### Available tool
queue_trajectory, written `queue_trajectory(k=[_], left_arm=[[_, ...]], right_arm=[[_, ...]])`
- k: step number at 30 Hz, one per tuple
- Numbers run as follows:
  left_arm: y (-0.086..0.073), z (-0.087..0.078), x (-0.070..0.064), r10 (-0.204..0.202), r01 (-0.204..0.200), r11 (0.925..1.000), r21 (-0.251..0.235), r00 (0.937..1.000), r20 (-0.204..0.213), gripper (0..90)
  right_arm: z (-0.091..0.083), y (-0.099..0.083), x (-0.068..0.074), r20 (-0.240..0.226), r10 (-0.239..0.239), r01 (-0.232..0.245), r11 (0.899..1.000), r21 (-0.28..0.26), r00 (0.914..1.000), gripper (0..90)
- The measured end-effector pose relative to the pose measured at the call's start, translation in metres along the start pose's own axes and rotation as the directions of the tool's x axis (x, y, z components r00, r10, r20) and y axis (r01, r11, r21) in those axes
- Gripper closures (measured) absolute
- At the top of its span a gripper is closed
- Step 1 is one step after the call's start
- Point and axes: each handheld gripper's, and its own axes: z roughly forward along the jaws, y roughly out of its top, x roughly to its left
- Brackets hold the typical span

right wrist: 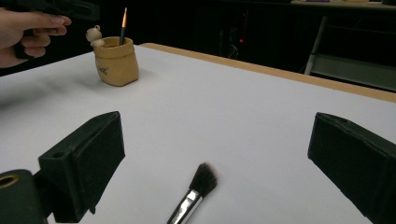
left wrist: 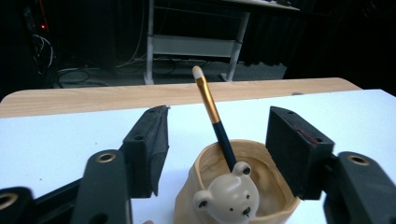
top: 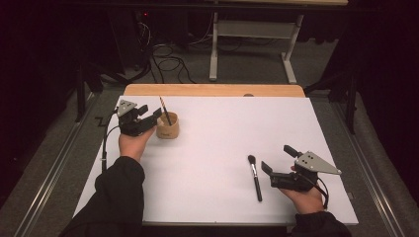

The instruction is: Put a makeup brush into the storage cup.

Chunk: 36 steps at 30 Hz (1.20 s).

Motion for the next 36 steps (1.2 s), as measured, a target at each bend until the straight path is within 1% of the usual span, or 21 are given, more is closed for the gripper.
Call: queue_trajectory(k=[4, 7, 9, 12, 14, 17, 22, 28, 30, 34, 36], left_arm=[[0.000, -0.006, -0.003, 0.003, -0.003, 1.0000, -0.006, 0.9999, 0.015, 34.4], [0.000, -0.011, -0.007, 0.005, -0.005, 1.0000, 0.004, 0.9999, 0.015, 33.2], [-0.001, -0.013, -0.008, -0.004, 0.004, 1.0000, 0.009, 0.9996, 0.027, 32.0], [-0.001, -0.018, -0.009, -0.001, 0.000, 0.9999, 0.012, 0.9993, 0.037, 29.8], [-0.002, -0.021, -0.011, 0.008, -0.009, 0.9998, 0.017, 0.9993, 0.037, 28.7], [-0.004, -0.026, -0.013, 0.036, -0.037, 0.9991, 0.024, 0.9990, 0.027, 26.2], [-0.008, -0.034, -0.014, 0.042, -0.043, 0.9988, 0.024, 0.9983, 0.040, 23.0], [-0.014, -0.042, -0.016, 0.044, -0.045, 0.9985, 0.030, 0.9983, 0.038, 16.5], [-0.016, -0.045, -0.018, 0.057, -0.058, 0.9976, 0.038, 0.9976, 0.040, 15.6], [-0.019, -0.052, -0.024, 0.069, -0.070, 0.9970, 0.032, 0.9961, 0.055, 13.7], [-0.022, -0.056, -0.027, 0.083, -0.084, 0.9960, 0.030, 0.9949, 0.058, 12.7]], right_arm=[[0.000, 0.000, 0.000, 0.000, 0.000, 0.000, 1.000, 0.002, 1.0000, 4.2], [0.000, 0.000, 0.000, 0.000, -0.002, 0.002, 1.000, 0.002, 1.0000, 4.1], [0.000, 0.000, 0.000, 0.000, -0.001, 0.001, 1.000, 0.001, 1.0000, 4.2], [0.000, 0.000, 0.000, 0.000, -0.001, 0.001, 1.000, 0.001, 1.0000, 4.1], [0.000, 0.000, 0.000, 0.000, -0.002, 0.002, 1.000, 0.000, 1.0000, 4.1], [0.000, 0.000, 0.000, -0.001, -0.002, 0.002, 1.000, 0.000, 1.0000, 4.1], [0.000, 0.000, 0.001, 0.000, -0.003, 0.003, 1.000, 0.001, 1.0000, 4.1], [0.000, 0.000, 0.001, -0.002, -0.003, 0.003, 1.000, 0.000, 1.0000, 4.1], [0.000, 0.000, 0.001, -0.002, -0.004, 0.004, 1.000, 0.000, 1.0000, 4.2], [0.000, 0.000, 0.001, -0.002, -0.005, 0.005, 1.000, 0.000, 1.0000, 4.2], [0.000, 0.001, 0.002, -0.003, -0.005, 0.005, 1.000, -0.001, 1.0000, 4.1]])
